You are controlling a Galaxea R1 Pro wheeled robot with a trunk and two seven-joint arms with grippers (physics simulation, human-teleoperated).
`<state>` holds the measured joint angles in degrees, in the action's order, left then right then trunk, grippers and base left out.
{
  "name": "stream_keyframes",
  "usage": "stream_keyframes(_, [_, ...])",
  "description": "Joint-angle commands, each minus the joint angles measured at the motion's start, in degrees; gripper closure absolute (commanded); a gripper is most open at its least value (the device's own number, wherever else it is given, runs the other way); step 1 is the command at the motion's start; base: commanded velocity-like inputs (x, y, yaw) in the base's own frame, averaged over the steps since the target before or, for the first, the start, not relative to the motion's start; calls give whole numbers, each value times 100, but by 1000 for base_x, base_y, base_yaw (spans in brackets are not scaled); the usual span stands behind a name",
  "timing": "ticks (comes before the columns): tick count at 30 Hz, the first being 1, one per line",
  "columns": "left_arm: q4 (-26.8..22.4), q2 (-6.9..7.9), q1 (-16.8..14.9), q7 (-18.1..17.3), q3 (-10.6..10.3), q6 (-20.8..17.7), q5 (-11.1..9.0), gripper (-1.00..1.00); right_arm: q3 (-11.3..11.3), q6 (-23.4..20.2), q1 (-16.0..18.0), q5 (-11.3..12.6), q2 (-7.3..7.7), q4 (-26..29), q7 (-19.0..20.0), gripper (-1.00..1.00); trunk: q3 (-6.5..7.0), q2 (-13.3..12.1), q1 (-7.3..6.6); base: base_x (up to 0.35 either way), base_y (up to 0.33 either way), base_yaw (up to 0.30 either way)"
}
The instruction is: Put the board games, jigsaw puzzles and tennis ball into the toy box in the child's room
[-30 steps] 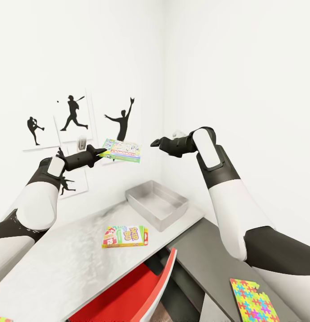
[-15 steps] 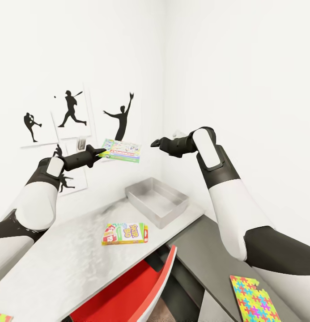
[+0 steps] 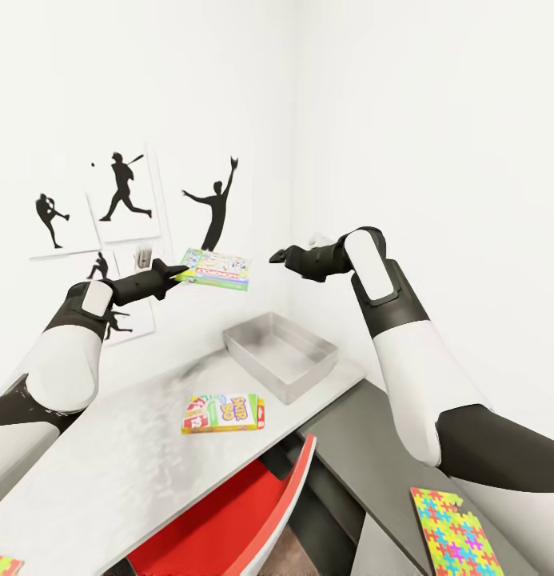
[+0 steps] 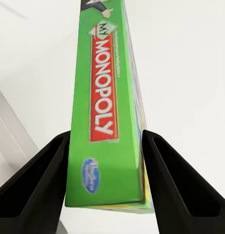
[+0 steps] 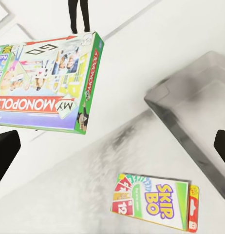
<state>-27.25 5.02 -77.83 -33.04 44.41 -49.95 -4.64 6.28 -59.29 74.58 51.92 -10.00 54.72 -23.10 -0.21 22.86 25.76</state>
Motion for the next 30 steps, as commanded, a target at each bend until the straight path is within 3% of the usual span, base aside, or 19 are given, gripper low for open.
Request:
stream_keyframes(1, [0,-1,-4,20,24,-42,-37,100,4,-6,3,57,0,3,-61,-100,-13,5,2,0,0,0])
stream_keyframes(16, [0,-44,-4,48,26,66,-26,100,18,0,-1,55,0,3,-60,-100,-154,5,2,59,0,0])
stream_keyframes(20, [37,-124,-4,299,17,526,-34,100,21,-3,-4,53,0,3,-57,-100,-192,5,2,4,0,0])
stream_keyframes(25, [52,-357,1,838,16,867,-41,100,22,-20,-12,38,0,15,-55,-100,-239,5,2,0,0,0])
stream_keyframes(30, [55,-446,4,978,9,1192,-36,100,26,-28,-20,30,0,20,-54,-100,-286,5,2,0,0,0])
